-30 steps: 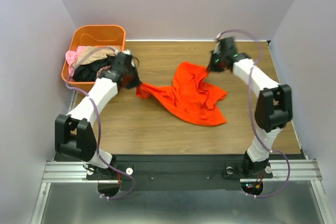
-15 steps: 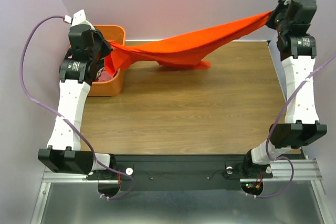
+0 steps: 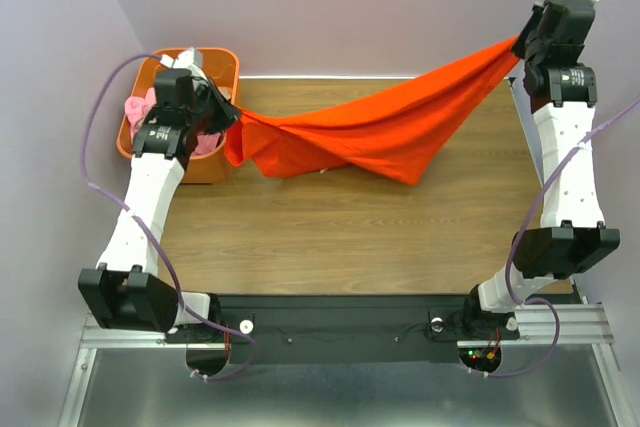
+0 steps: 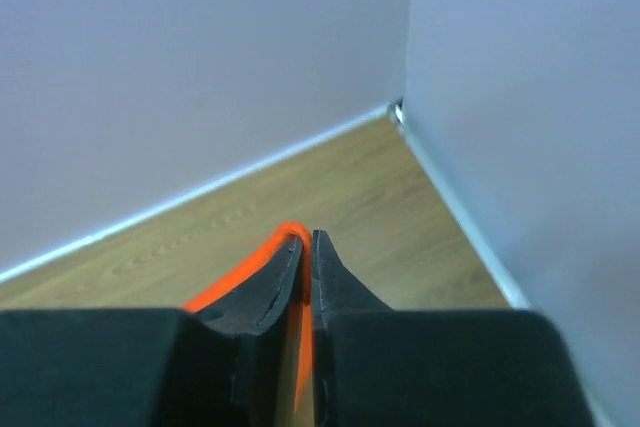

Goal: Fold and stack the t-shirts
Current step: Flatten the tshirt out

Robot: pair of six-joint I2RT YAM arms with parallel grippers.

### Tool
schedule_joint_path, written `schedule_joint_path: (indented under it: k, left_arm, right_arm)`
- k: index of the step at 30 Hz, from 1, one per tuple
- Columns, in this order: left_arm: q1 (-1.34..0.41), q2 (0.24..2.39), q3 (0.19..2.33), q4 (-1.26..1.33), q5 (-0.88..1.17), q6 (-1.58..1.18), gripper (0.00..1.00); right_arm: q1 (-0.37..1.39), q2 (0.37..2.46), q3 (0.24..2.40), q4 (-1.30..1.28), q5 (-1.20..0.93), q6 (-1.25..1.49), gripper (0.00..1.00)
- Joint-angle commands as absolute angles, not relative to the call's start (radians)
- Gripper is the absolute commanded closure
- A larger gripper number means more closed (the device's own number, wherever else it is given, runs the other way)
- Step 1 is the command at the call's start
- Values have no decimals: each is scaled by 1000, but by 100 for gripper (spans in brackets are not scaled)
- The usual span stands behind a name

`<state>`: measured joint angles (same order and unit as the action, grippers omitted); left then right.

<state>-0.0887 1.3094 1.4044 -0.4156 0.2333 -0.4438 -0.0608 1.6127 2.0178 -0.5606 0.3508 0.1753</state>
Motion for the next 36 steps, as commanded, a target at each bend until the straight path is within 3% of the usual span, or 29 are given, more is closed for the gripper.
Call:
schedule_joint_path:
  k: [1, 4, 6, 13, 21, 36]
  left_arm:
    - [-116, 1353, 1330, -342, 310, -428, 100]
    - [-139, 1391, 1312, -336, 319, -417, 100]
    - [-161, 1407, 1304, -331, 321, -416, 100]
    - [-189, 1468, 1287, -318, 304, -417, 100]
    - [-189, 1488, 1293, -334, 301, -400, 100]
    - [-189, 1508, 1282, -341, 302, -385, 100]
  right_arm:
    - [-72, 1626, 1907, -564, 399, 196, 58]
    - [-71, 1621, 1840, -613, 323, 239, 19]
    - [-54, 1576, 1710, -618, 228, 279, 12]
    - [142, 1480, 1323, -618, 40, 380, 15]
    - [317, 1566, 1183, -679, -86, 382, 22]
    - [377, 1606, 1005, -627, -150, 379, 31]
